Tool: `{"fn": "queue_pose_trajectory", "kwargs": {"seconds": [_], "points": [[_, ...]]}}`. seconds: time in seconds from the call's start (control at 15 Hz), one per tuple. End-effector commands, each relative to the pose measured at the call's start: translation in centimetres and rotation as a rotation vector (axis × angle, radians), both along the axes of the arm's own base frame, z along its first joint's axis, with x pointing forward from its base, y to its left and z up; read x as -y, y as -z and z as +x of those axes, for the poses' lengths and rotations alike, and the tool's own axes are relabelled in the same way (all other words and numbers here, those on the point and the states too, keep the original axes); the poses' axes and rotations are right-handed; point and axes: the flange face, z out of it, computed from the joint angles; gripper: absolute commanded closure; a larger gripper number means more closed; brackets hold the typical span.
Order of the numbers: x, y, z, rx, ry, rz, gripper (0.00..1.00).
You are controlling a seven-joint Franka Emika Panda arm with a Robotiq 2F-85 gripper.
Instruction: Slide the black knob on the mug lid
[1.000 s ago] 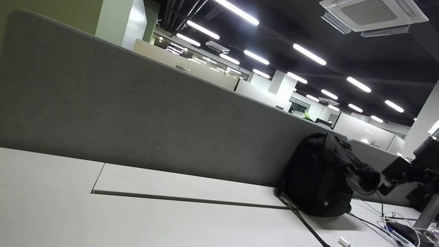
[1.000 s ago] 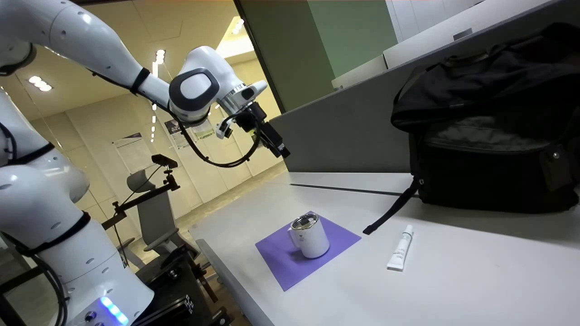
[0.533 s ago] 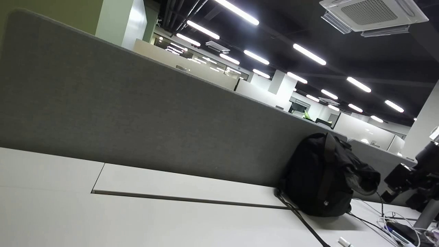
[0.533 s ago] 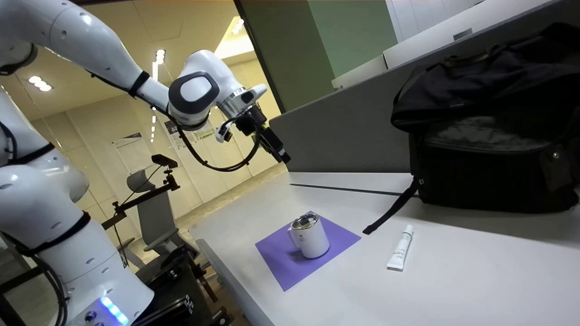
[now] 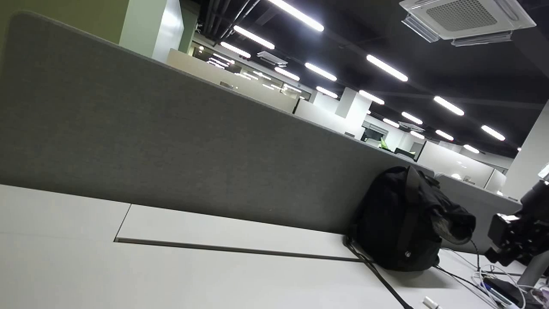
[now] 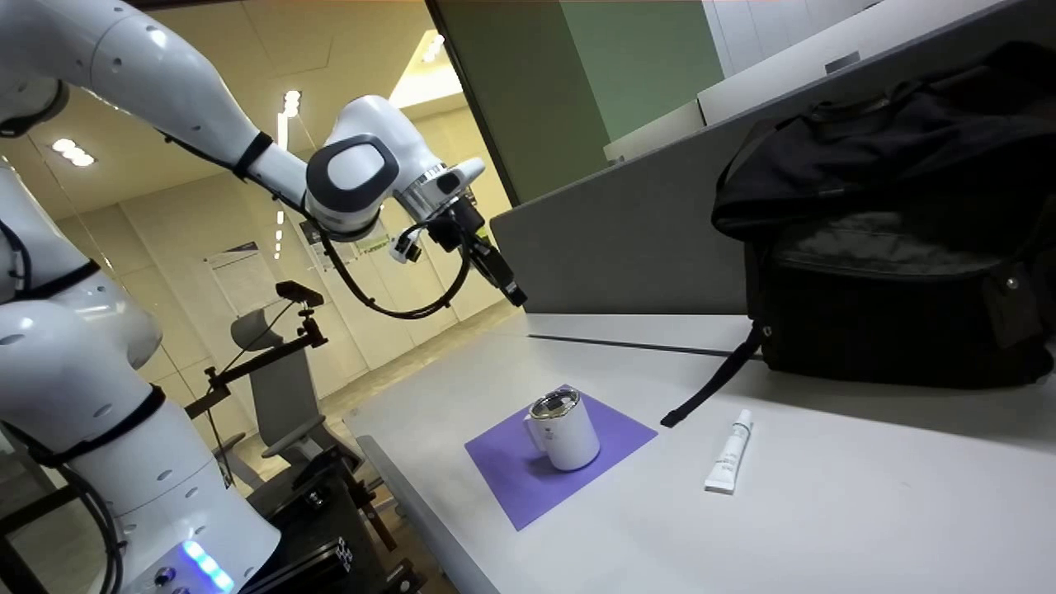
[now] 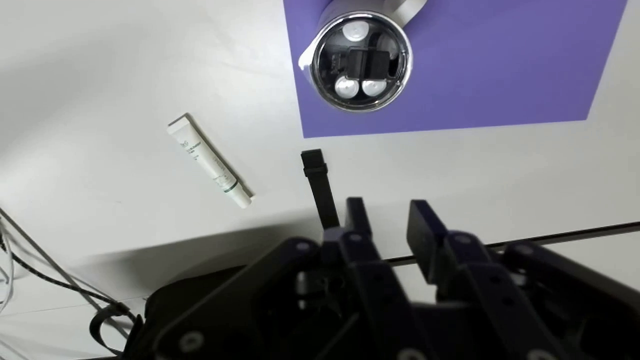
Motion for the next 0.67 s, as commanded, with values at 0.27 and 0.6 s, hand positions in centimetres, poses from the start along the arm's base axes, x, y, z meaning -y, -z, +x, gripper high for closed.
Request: {"fn": "queue_pose_trajectory", "kwargs": {"seconds": [0.27, 0.6], "points": [[3.1, 5.2, 1.3, -0.030, 0.045, 0.001, 0.99], [3.9, 7.5, 2.8, -0.050, 0.050, 0.000, 0.99]]}}
